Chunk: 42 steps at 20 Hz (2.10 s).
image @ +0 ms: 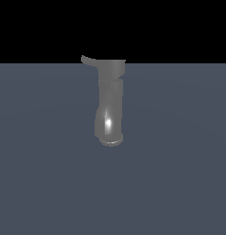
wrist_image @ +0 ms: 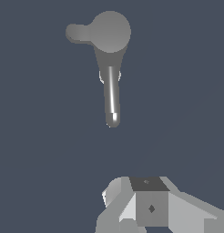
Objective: Turn on the faucet by rotating a designated handle.
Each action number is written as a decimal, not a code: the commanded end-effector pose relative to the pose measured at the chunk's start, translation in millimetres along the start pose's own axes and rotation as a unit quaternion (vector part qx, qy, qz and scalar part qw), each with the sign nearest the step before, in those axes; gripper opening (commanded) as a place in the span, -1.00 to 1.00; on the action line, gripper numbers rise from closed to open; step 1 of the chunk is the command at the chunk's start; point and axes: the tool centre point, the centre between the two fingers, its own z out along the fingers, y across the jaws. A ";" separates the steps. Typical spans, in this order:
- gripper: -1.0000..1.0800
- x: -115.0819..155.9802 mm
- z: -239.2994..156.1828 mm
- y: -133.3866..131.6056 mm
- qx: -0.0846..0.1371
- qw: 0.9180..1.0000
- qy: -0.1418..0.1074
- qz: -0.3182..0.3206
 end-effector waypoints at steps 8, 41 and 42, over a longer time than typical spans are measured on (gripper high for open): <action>-1.00 39.0 9.0 -10.4 0.021 0.995 -0.003 0.093; -1.00 189.8 91.1 -61.3 0.038 0.875 -0.021 0.482; -1.00 193.9 94.5 -63.0 0.037 0.869 -0.021 0.493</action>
